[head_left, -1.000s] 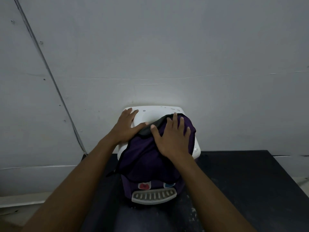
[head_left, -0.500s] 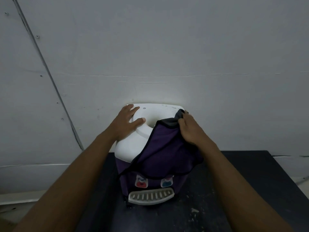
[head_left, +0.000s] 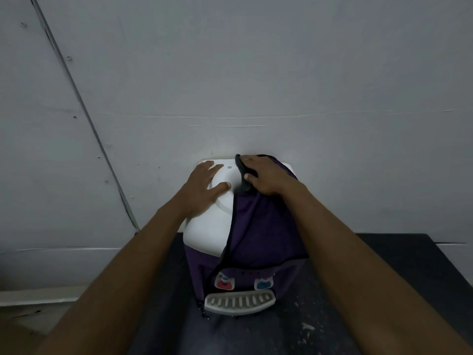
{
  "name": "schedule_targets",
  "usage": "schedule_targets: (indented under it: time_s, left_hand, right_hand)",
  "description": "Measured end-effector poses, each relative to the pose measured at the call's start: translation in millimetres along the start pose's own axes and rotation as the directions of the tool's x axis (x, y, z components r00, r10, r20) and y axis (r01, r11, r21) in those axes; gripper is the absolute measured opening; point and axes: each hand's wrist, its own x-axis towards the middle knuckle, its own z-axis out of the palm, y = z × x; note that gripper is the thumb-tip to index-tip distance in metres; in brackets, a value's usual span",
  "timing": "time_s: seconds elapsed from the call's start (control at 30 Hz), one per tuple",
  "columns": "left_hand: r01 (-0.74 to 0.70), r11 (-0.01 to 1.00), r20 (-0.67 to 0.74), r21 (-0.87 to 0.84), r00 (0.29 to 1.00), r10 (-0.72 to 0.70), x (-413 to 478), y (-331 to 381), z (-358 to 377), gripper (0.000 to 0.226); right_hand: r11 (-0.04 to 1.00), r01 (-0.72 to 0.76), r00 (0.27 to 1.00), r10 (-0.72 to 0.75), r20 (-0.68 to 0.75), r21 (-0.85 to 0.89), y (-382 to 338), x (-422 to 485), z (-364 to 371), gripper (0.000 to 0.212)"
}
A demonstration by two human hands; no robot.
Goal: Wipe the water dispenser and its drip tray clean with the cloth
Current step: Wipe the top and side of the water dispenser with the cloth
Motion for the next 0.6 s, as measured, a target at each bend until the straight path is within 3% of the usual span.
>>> schedule_targets:
  time_s: [0.1, 0.27, 0.43, 0.6]
  left_hand:
    - [0.032, 0.998, -0.014, 0.047, 0.999, -0.032, 1, 3, 2, 0.073]
    - [0.167, 0.981, -0.06, 0.096, 0.985, -0.162, 2, 18, 1, 0.084]
    - [0.183, 0.981, -0.129, 0.058, 0.976, -0.175, 1, 20, 10, 0.062]
    - [0.158, 0.987, -0.126, 0.032, 0.98, -0.153, 1, 18, 13, 0.057]
  right_hand:
    - [0.998, 0.043, 0.999, -0.043, -0.009, 0.04, 7, -3, -1, 0.058]
    - [0.979, -0.059, 0.997, 0.067, -0.032, 0.194, 17, -18, 2, 0.062]
    - [0.935, -0.167, 0.964, 0.222, -0.148, 0.313, 34, -51, 17, 0.059]
    - [0.903, -0.211, 0.941, 0.291, -0.171, 0.374, 40, -64, 31, 0.06]
